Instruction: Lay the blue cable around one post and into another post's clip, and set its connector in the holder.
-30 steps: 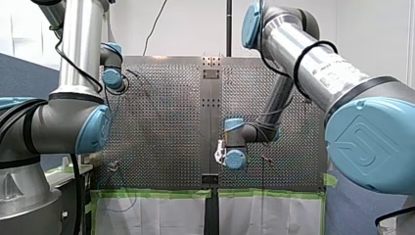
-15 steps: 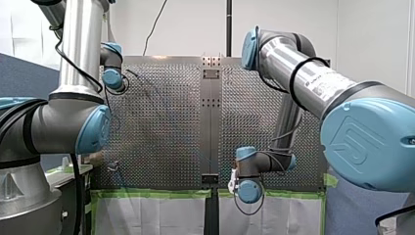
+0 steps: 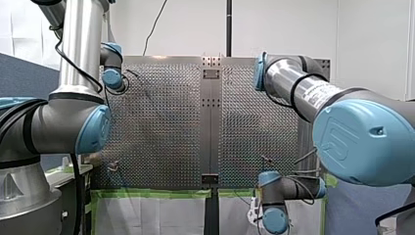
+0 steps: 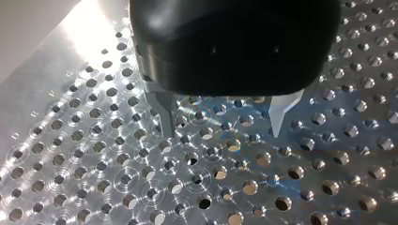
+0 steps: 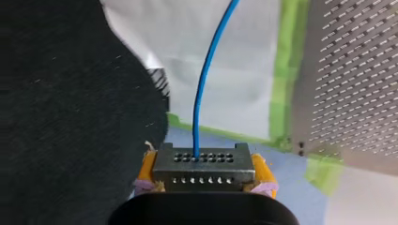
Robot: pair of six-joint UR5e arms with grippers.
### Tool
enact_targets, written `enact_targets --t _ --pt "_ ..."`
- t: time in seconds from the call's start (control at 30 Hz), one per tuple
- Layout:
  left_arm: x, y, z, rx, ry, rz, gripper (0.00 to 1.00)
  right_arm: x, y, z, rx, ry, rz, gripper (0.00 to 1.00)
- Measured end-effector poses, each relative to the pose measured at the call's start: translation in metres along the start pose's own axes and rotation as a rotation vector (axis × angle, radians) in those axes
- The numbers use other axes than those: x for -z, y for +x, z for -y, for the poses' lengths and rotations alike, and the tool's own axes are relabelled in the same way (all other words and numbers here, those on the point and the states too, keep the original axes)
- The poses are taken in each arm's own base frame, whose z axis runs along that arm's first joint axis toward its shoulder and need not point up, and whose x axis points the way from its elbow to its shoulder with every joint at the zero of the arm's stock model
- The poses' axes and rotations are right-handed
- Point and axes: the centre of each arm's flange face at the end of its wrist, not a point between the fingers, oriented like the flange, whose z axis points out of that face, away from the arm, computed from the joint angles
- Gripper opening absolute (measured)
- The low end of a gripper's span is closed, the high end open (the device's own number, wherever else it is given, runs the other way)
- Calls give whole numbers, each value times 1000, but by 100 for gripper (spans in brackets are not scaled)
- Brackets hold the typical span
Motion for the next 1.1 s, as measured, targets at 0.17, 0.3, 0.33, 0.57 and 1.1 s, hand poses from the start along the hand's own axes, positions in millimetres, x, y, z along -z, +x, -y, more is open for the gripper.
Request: enact_targets --t 0.17,0.3,0.33,0.57,1.1 --pt "0 0 0 0 0 0 100 10 -29 -28 -11 -5 55 47" --pt "0 0 0 0 0 0 100 9 -45 -43 -32 -4 73 47" --pt "0 0 0 0 0 0 100 7 -46 -45 -38 -3 72 47" --pt "0 0 0 -1 1 1 100 -12 -42 -60 -90 9 45 47" --pt "0 0 0 -1 1 1 100 -82 -13 -110 -240 -59 13 47"
